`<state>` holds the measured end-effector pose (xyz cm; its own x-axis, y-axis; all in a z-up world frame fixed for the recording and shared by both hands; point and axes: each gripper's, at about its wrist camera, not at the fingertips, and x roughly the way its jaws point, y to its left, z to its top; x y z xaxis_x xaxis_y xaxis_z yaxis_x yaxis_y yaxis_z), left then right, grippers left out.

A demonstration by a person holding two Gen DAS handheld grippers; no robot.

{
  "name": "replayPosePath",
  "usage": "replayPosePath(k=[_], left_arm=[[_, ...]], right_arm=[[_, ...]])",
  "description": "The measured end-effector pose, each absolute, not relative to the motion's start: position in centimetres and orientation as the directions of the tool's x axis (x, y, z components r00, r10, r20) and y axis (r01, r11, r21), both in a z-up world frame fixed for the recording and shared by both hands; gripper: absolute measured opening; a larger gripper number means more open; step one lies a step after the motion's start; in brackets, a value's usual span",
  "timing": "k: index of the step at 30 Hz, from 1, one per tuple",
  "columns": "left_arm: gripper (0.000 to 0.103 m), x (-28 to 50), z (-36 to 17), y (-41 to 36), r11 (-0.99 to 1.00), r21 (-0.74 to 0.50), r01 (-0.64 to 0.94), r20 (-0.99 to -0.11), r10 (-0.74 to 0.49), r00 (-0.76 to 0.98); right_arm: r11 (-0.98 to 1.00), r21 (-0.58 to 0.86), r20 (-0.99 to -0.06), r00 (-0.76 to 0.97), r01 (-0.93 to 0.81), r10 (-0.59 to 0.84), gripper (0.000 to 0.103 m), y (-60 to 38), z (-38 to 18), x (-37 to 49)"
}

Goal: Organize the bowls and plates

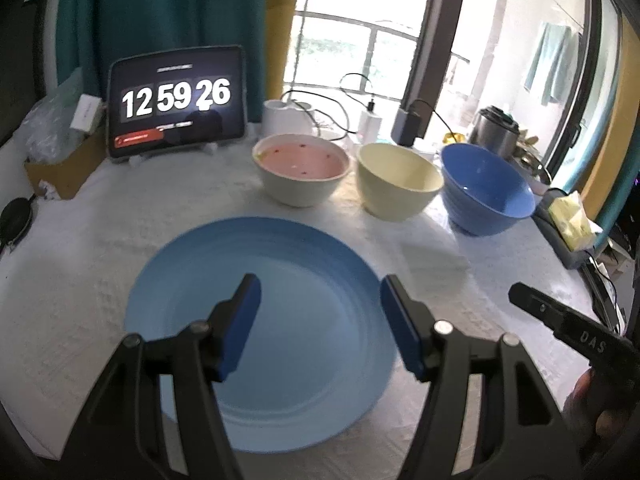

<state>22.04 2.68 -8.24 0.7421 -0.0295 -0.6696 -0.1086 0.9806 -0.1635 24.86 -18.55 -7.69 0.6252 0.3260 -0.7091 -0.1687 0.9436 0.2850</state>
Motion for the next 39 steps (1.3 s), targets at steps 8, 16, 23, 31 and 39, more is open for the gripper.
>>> replayPosePath(k=[8, 16, 23, 31, 39], left_arm=[[0.064, 23.0, -7.9, -0.3, 0.989, -0.136, -0.054, -0.673, -0.052, 0.737], [0.064, 23.9, -7.9, -3.0, 0.994, -0.111, -0.016, -0.679, -0.064, 0.732], [0.064, 25.0, -8.0, -5.4, 0.996, -0.086, 0.019, -0.69, -0.073, 0.72], [0.064, 26.3, -8.1, -7.3, 0.996, -0.07, 0.054, -0.693, -0.087, 0.716], [0.064, 27.8, -8.3, -8.6, 0.996, -0.051, 0.077, -0.698, -0.09, 0.711]], right_arm=[[0.942, 0.306, -0.699, 0.639, -0.139, 0.322, 0.041, -21.3, -7.8, 25.2], [0.943, 0.313, -0.693, 0.653, -0.111, 0.307, 0.041, -23.9, -8.0, 25.5], [0.949, 0.302, -0.693, 0.663, -0.089, 0.283, 0.041, -26.3, -8.1, 25.9], [0.953, 0.292, -0.689, 0.674, -0.078, 0.266, 0.041, -28.2, -7.8, 26.7], [0.957, 0.279, -0.689, 0.677, -0.082, 0.259, 0.041, -29.0, -7.9, 27.9]])
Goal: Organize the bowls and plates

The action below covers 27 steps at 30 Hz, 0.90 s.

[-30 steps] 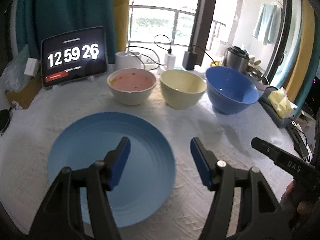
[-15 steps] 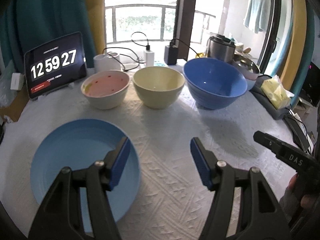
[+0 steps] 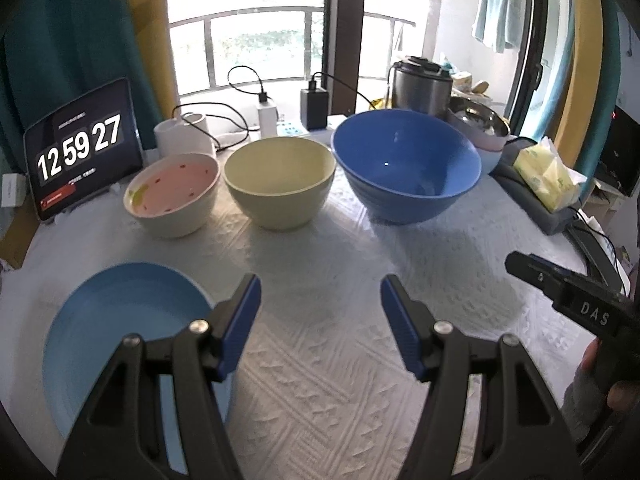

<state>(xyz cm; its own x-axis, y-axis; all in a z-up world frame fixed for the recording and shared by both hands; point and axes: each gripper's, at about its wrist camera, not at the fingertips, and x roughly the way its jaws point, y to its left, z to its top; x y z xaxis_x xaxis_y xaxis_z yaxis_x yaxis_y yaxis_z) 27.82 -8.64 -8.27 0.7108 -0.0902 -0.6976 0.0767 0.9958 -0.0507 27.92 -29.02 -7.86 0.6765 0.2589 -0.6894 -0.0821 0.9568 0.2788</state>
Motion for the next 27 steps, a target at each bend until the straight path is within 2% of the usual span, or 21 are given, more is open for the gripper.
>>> replayPosePath(k=[11, 27], left_arm=[[0.064, 30.1, -7.6, -10.6, 0.991, -0.016, 0.131, -0.661, -0.109, 0.743], [0.064, 33.6, -7.8, -11.4, 0.988, -0.058, 0.144, -0.626, -0.149, 0.765]], right_arm=[[0.96, 0.259, -0.677, 0.689, -0.105, 0.258, 0.041, -29.5, -7.2, 29.7], [0.964, 0.238, -0.664, 0.704, -0.118, 0.25, 0.041, -29.3, -6.4, 32.3]])
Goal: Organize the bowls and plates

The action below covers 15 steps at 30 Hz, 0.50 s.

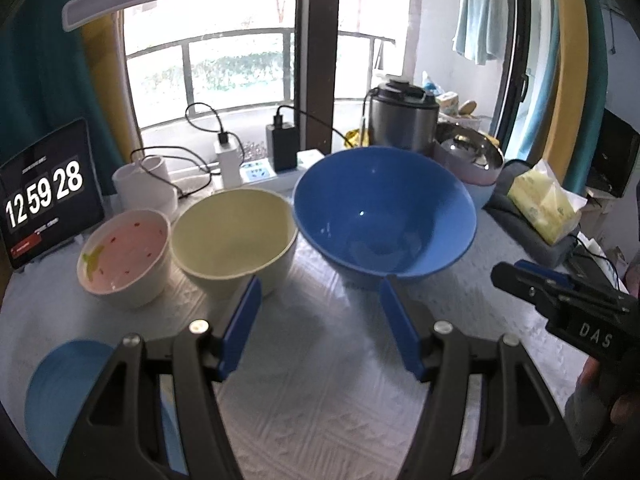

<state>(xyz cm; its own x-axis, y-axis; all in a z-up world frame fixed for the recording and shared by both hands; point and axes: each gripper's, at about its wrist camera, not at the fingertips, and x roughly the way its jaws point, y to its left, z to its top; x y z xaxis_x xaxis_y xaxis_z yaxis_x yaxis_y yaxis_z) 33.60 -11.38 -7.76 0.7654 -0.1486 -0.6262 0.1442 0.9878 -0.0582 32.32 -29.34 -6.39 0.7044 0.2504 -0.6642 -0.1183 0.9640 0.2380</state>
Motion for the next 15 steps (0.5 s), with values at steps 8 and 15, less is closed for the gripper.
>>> replayPosePath(k=[8, 15], left_arm=[[0.064, 35.2, -8.3, -11.9, 0.986, -0.077, 0.145, -0.611, -0.161, 0.775], [0.064, 36.4, -8.9, -12.0, 0.985, -0.102, 0.141, -0.621, -0.174, 0.764]], right_arm=[[0.968, 0.23, -0.643, 0.731, -0.103, 0.23, 0.042, -29.5, -6.1, 34.1], [0.964, 0.245, -0.636, 0.734, -0.101, 0.238, 0.042, -29.4, -6.3, 35.8]])
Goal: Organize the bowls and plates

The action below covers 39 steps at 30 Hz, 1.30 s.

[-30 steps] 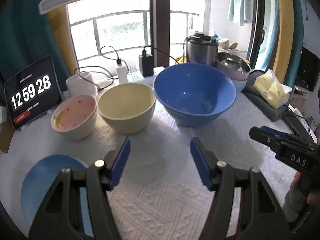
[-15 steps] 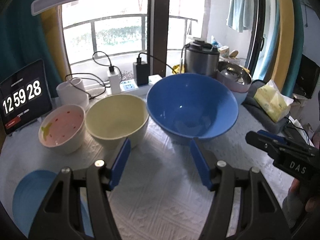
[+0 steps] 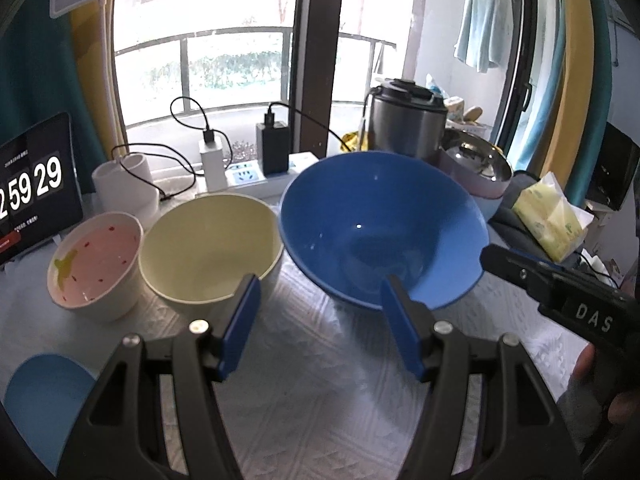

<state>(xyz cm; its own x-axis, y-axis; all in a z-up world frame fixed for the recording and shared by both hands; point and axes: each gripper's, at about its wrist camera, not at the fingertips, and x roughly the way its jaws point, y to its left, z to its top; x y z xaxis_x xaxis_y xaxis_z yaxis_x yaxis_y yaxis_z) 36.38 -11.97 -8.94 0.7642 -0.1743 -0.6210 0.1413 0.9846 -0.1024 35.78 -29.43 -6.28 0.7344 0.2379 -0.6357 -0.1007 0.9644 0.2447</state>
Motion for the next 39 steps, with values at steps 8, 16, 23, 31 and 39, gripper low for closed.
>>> replayPosePath(k=[8, 16, 23, 31, 39], left_arm=[[0.064, 36.9, -9.7, -12.4, 0.984, -0.091, 0.156, -0.632, -0.178, 0.754], [0.064, 37.3, -10.5, -13.1, 0.983, -0.069, 0.171, -0.642, -0.175, 0.746], [0.063, 37.1, -10.5, -13.4, 0.98, -0.062, 0.188, -0.602, -0.187, 0.776], [0.044, 37.0, -10.8, -14.0, 0.971, -0.059, 0.231, -0.599, -0.22, 0.77], [0.04, 36.5, -10.4, -13.5, 0.973, -0.074, 0.221, -0.595, -0.22, 0.773]], right_arm=[[0.967, 0.234, -0.655, 0.717, -0.105, 0.237, 0.042, -28.5, -7.1, 36.9], [0.974, 0.22, -0.714, 0.671, -0.057, 0.201, 0.042, -28.9, -9.2, 37.7], [0.982, 0.186, -0.738, 0.656, -0.026, 0.157, 0.026, -29.2, -10.4, 37.9], [0.982, 0.181, -0.735, 0.655, -0.06, 0.175, 0.019, -28.3, -10.4, 37.6], [0.981, 0.183, -0.732, 0.657, -0.065, 0.18, 0.019, -28.2, -10.0, 36.9]])
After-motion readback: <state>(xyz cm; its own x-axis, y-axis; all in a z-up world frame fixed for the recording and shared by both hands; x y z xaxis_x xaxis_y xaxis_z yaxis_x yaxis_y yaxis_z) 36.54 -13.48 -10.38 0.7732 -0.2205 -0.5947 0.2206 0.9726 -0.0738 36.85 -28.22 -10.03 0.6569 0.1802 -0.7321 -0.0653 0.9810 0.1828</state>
